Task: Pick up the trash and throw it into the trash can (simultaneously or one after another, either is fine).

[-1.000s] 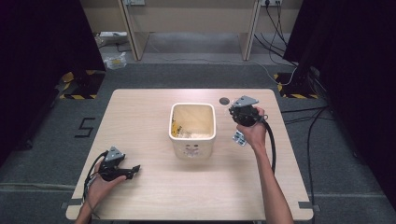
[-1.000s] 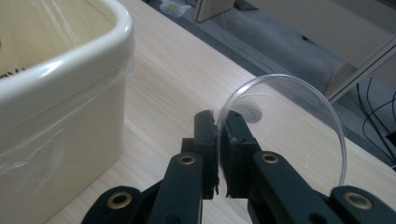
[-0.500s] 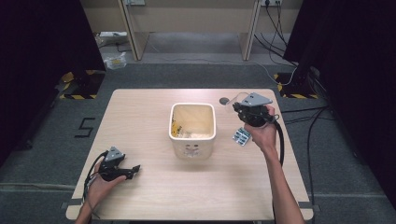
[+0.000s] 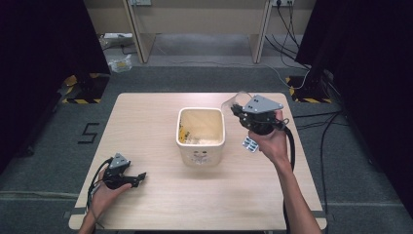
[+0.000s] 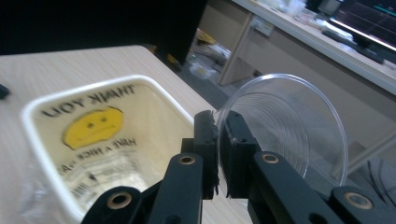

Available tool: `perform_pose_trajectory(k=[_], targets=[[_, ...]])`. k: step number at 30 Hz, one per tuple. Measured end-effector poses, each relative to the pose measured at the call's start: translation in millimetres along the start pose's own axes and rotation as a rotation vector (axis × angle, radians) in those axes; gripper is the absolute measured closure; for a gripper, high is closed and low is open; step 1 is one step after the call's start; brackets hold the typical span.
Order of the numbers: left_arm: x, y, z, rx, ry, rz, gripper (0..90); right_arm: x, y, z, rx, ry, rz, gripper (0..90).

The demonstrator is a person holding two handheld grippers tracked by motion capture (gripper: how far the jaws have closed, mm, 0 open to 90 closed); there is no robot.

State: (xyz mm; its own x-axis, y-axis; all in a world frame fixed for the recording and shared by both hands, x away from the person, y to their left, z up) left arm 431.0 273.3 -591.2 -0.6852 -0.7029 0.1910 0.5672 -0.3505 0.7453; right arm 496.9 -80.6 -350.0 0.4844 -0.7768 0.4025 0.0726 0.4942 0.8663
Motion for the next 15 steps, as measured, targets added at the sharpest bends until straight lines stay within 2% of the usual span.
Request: perform_pose_trajectory(k=[7, 10, 15], targets=[[0.0, 0.0, 0.0, 0.0, 0.0, 0.0, 14.1, -30.4, 11.6, 2.5, 0.017, 0.094, 0.023, 85.6], [-0.1, 0.0, 0.0, 0.0, 0.001, 0.0, 14.1, -49.5, 10.2, -1.6, -0.001, 0.147, 0.041, 85.5], [0.0, 0.0, 0.0, 0.0, 0.0, 0.0, 14.0, -66.2, 5.8, -12.5, -0.028, 0.189, 0.049, 85.5]])
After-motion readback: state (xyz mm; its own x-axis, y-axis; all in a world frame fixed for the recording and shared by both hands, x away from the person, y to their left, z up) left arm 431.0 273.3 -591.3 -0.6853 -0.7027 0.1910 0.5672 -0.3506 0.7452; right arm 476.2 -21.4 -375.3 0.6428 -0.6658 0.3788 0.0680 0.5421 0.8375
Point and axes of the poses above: each handheld gripper's, and its own axes: z roughly backward along the jaws, y roughly out of its top, x roughly to its right, the point moved 10 cm from there along -z, roughly forward along the jaws, and after that the axes turned 15 degrees about -y, right-handed, at the moved point
